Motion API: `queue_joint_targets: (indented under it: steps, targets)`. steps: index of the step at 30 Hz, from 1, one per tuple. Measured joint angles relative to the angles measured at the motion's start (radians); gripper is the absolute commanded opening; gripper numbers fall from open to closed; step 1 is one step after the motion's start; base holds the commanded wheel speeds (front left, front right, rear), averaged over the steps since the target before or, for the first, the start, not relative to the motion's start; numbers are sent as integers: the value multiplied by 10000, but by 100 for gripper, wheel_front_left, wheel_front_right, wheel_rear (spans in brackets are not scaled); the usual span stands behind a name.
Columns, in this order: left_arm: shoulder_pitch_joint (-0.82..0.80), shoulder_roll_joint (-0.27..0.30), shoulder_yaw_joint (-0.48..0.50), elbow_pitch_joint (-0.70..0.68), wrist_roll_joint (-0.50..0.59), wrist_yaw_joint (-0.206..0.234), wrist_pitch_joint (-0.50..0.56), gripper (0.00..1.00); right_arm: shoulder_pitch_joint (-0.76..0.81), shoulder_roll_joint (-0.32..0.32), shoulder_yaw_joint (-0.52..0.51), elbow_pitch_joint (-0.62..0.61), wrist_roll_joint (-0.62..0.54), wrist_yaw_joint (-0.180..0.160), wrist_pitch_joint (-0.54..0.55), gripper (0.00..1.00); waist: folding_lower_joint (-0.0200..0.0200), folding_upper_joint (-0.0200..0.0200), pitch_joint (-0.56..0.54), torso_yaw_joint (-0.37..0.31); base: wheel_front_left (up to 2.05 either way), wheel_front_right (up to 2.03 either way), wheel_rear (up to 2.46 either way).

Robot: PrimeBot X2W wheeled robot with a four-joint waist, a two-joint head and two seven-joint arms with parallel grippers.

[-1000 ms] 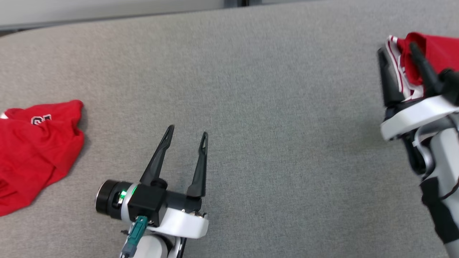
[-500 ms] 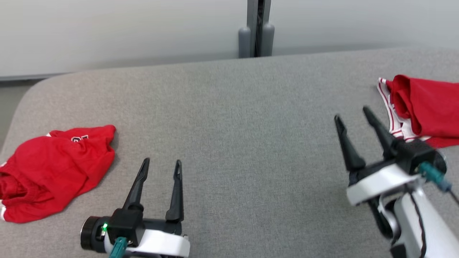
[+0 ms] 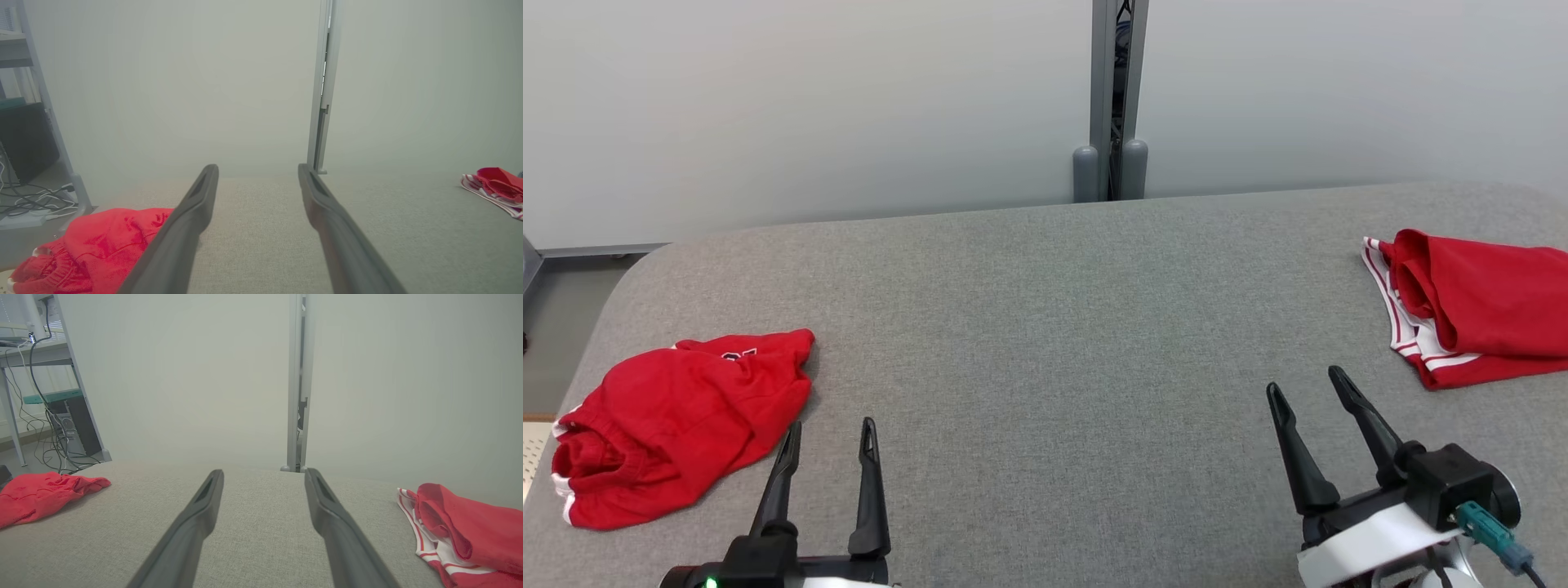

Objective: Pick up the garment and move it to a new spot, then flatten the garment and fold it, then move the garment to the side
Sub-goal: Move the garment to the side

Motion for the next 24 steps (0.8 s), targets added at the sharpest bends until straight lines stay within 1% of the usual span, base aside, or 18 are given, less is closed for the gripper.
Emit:
queue_joint_targets:
  steps: [8, 13, 24]
  targets:
    - [503, -82, 422, 54, 117, -217, 0, 100, 894, 188, 61, -435, 33, 0, 0, 100, 0, 0, -274, 31, 0, 0, 0]
    - [610, -100, 558, 67, 109, -330, 0, 100, 1109, 249, -29, -602, 63, 0, 0, 100, 0, 0, -379, 1, 0, 0, 0]
    - [683, -109, 533, 142, -125, -389, 0, 100, 1243, 399, -178, -629, 21, 0, 0, 100, 0, 0, -487, -32, 0, 0, 0]
